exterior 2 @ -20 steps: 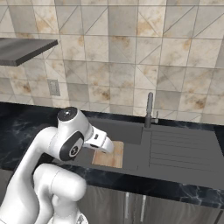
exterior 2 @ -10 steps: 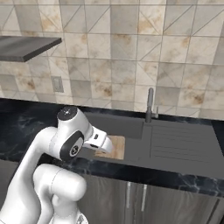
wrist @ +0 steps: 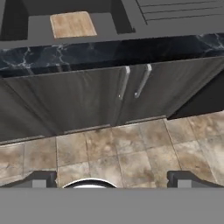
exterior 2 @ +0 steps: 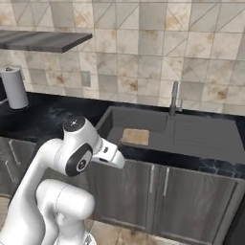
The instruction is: Move the cutting board and knife to the sink. Then move spray from the cabinet to the counter.
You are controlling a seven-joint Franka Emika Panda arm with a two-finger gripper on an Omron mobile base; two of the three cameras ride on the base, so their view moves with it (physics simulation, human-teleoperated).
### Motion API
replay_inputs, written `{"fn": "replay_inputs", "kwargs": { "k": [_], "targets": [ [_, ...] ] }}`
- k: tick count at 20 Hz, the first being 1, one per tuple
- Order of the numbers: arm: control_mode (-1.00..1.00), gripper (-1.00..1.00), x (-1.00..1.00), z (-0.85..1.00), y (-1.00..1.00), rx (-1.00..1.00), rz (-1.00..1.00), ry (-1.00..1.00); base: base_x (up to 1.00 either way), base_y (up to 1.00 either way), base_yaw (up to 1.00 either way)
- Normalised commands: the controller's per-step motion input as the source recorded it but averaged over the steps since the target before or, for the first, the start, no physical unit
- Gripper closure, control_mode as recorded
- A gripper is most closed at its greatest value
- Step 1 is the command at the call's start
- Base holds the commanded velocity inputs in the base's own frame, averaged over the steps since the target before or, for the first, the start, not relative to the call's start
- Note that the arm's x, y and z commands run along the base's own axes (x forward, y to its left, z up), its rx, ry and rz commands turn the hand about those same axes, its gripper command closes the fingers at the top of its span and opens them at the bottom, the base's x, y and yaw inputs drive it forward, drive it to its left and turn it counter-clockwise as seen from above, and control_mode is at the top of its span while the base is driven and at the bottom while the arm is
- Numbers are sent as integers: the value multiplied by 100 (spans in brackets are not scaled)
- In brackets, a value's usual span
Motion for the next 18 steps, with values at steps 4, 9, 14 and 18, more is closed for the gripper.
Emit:
{"fn": "replay_inputs", "kwargs": {
  "k": [4, 9, 14, 18],
  "targets": [
    [100, -100, 0, 0, 0, 0, 0, 0, -50, 5, 68],
    [100, -100, 0, 0, 0, 0, 0, 0, -9, 7, 99],
    [100, -100, 0, 0, 0, 0, 0, 0, -4, 5, 100],
    [100, -100, 0, 0, 0, 0, 0, 0, -4, 5, 100]
  ]
}}
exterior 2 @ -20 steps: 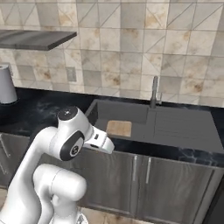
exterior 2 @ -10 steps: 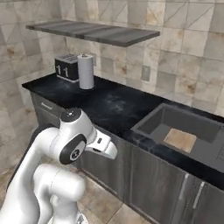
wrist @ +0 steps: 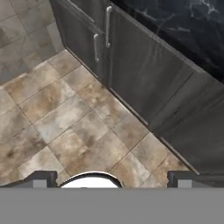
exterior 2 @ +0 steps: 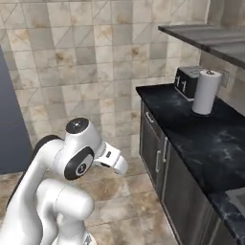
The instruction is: Move the cutting board and knife to the sink. Then move spray from the cabinet to the counter.
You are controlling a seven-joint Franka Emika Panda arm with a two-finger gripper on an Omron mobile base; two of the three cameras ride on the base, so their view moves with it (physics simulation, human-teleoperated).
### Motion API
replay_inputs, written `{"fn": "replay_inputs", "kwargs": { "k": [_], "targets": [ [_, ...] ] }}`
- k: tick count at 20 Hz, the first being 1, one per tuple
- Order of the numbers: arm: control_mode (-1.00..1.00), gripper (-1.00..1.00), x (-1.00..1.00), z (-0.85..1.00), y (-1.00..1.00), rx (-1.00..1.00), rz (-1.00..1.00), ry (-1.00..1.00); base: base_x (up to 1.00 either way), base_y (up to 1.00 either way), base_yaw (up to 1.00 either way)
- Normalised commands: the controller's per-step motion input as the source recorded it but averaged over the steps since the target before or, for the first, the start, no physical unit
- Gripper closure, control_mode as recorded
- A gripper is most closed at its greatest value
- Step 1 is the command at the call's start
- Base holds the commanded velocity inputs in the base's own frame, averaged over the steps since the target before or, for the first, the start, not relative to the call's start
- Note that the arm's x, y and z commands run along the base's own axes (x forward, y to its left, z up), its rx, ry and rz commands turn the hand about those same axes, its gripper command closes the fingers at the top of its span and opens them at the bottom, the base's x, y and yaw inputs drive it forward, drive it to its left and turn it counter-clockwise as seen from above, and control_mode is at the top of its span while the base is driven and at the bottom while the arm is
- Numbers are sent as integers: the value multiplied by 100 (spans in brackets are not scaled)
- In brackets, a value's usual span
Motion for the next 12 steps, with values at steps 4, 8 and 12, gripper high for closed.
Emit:
{"fn": "replay_inputs", "kwargs": {
  "k": [4, 8, 12],
  "targets": [
    [100, -100, 0, 0, 0, 0, 0, 0, -5, 6, 100],
    [100, -100, 0, 0, 0, 0, 0, 0, -12, 21, 92],
    [100, -100, 0, 0, 0, 0, 0, 0, -18, 78, 32]
  ]
}}
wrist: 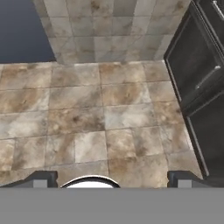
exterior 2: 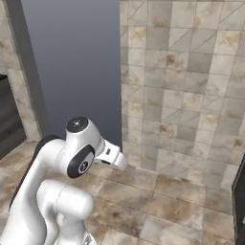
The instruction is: Move the cutting board and knife to the sink. Then move spray from the cabinet to the counter.
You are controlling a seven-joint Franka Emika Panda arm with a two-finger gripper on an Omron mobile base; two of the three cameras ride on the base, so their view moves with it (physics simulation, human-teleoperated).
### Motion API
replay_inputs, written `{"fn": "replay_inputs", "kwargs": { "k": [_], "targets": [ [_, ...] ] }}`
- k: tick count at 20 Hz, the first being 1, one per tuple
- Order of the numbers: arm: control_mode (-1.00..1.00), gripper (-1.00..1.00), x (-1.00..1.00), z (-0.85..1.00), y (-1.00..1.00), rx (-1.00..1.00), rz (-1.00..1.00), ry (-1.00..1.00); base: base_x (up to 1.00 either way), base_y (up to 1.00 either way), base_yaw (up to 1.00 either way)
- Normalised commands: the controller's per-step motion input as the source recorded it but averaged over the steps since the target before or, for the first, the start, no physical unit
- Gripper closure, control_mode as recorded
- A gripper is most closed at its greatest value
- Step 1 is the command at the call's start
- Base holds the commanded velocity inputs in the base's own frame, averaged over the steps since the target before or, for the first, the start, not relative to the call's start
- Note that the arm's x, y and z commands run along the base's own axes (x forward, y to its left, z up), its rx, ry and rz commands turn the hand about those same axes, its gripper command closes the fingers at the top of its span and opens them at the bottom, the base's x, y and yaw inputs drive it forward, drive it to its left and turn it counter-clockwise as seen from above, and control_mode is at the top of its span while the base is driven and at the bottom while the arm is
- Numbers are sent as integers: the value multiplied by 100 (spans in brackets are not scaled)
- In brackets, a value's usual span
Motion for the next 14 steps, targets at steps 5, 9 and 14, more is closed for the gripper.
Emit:
{"fn": "replay_inputs", "kwargs": {
  "k": [5, 9, 14],
  "targets": [
    [100, -100, 0, 0, 0, 0, 0, 0, -1, 94, 5],
    [100, -100, 0, 0, 0, 0, 0, 0, 0, 94, 0],
    [100, -100, 0, 0, 0, 0, 0, 0, 1, 94, 0]
  ]
}}
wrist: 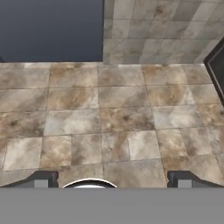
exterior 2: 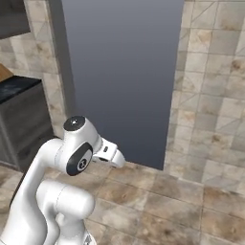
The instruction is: Move the cutting board and knife to the sink. Then move spray from the cabinet to the counter.
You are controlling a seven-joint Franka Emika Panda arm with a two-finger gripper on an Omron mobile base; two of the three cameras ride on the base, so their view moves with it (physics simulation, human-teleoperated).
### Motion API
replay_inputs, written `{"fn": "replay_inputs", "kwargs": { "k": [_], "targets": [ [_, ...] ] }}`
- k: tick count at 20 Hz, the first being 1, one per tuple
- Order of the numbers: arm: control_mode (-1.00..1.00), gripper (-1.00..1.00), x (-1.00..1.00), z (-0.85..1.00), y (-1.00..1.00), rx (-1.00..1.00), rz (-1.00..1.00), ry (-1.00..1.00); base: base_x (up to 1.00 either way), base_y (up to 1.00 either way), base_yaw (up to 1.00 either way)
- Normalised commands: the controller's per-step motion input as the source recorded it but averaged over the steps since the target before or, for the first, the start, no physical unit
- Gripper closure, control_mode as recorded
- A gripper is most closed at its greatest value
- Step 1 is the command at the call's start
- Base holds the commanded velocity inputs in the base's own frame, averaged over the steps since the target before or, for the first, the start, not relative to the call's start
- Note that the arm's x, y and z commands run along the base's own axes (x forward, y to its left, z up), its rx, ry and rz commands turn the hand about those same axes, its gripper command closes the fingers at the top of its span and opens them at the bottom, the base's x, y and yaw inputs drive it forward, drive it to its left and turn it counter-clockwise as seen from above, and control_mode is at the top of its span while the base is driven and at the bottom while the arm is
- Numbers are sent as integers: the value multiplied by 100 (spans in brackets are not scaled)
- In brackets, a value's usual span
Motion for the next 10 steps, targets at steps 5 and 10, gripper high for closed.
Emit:
{"fn": "replay_inputs", "kwargs": {
  "k": [5, 10],
  "targets": [
    [100, -100, 0, 0, 0, 0, 0, 0, 7, 94, 0],
    [100, -100, 0, 0, 0, 0, 0, 0, 20, 88, -5]
  ]
}}
